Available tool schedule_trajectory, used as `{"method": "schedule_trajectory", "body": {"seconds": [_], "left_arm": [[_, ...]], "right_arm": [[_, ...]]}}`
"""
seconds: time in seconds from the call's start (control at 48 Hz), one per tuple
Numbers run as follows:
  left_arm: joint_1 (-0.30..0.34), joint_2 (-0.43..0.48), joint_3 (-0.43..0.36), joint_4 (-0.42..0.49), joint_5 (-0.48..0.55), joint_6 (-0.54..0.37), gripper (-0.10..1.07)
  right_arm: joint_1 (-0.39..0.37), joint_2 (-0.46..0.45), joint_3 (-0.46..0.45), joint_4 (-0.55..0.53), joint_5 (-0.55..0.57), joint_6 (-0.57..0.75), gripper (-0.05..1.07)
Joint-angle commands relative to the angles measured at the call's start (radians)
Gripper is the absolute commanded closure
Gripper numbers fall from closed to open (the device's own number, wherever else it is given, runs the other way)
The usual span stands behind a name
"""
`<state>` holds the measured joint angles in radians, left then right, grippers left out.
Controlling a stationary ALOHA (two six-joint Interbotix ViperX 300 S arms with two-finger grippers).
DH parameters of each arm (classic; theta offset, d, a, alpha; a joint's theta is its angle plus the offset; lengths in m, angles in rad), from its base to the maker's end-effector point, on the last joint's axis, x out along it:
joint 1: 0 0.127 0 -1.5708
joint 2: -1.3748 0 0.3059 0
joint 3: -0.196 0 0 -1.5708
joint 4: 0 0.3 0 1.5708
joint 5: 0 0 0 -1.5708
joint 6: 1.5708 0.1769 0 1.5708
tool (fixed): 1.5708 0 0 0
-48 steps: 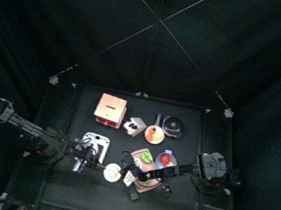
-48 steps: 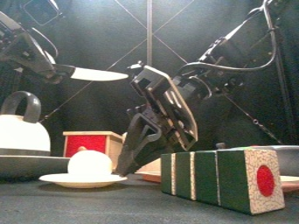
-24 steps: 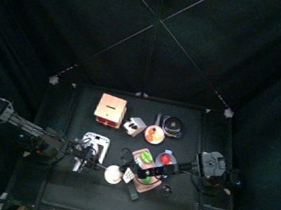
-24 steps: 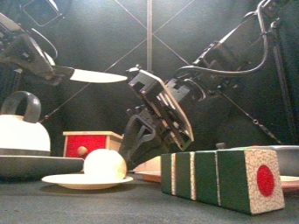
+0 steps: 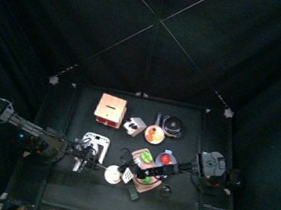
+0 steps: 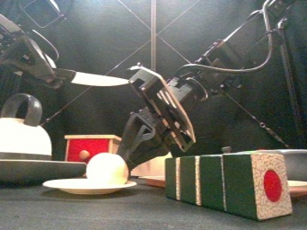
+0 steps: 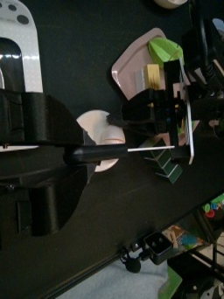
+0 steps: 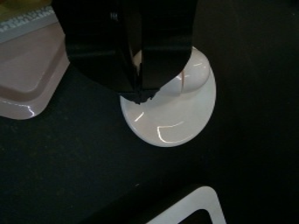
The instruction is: Reorient egg to cut
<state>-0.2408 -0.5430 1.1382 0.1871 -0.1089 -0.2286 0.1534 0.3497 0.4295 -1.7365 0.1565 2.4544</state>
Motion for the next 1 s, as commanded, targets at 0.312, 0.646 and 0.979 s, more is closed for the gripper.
{"method": "schedule_trajectory", "body": {"seconds": [0.312,0.646,0.979], "left_arm": [[-0.002,0.009,-0.009,-0.008,-0.009,-0.002,0.5],[-0.002,0.057,-0.009,-0.017,-0.02,-0.003,0.5],[-0.002,0.114,-0.023,-0.021,-0.023,-0.003,0.5]], "right_arm": [[-0.008,-0.133,0.054,-0.021,0.021,-0.003,0.88],[0.011,-0.19,0.112,-0.026,0.025,-0.005,0.88],[0.092,-0.268,0.184,-0.114,0.028,-0.003,0.88]]}}
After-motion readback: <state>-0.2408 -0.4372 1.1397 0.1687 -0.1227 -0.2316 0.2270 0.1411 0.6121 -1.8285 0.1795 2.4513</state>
